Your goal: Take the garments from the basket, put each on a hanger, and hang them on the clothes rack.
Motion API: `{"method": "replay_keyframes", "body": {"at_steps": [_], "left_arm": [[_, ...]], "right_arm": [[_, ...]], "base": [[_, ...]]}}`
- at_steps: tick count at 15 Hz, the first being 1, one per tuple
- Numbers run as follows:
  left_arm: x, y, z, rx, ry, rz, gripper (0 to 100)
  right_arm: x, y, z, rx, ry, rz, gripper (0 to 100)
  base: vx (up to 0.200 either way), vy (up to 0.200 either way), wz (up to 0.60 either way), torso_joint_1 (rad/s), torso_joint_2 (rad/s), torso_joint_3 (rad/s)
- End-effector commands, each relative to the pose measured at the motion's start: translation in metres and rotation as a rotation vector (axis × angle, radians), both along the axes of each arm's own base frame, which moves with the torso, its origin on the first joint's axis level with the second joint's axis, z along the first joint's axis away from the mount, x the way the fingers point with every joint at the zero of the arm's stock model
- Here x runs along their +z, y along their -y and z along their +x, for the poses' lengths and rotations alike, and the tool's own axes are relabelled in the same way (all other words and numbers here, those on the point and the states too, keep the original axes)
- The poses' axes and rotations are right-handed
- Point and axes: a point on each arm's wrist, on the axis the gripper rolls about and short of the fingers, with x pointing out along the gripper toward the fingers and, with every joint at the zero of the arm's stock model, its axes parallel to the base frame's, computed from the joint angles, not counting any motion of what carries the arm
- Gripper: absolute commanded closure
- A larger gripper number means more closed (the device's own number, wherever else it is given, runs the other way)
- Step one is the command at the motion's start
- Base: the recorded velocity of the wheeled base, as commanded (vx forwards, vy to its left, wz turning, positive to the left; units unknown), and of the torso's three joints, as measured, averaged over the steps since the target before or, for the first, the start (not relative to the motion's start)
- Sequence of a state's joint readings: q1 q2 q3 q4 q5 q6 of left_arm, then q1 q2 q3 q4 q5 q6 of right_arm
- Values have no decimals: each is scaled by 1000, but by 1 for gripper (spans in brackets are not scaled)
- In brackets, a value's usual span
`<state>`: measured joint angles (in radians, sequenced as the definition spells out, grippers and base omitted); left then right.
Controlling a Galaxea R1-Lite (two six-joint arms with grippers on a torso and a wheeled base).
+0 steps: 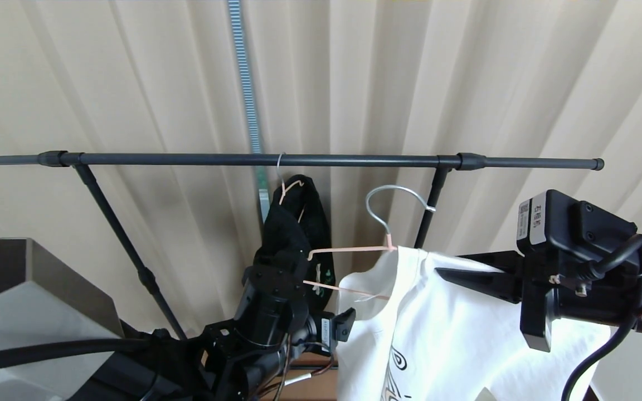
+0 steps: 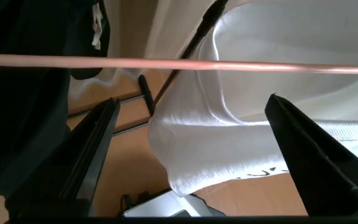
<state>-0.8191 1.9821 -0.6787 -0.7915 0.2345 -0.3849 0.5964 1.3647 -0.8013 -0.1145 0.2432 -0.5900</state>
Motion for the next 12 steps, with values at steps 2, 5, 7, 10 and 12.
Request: {"method": "replay_keyframes", "body": {"at_steps": [2, 5, 7, 10, 12], "left_arm": [[-13, 5, -3, -4, -20, 38, 0], [-14, 5, -5, 7, -10, 58, 100], [-14, 2, -7, -2, -7, 77, 100], [-4, -4, -12, -5, 15, 69, 100], [4, -11, -15, -7, 39, 74, 100]], "right_arm": [[1, 0, 0, 3, 6, 4, 100], [2, 0, 0, 0, 7, 5, 100], [2, 1, 0, -5, 8, 4, 100], [1, 3, 3, -17, 5, 3, 100], [1, 3, 5, -23, 2, 1, 100]], "base": [[0, 0, 0, 0, 0, 0], [0, 0, 0, 0, 0, 0], [0, 0, 0, 0, 0, 0], [0, 0, 0, 0, 0, 0], [0, 0, 0, 0, 0, 0]]}}
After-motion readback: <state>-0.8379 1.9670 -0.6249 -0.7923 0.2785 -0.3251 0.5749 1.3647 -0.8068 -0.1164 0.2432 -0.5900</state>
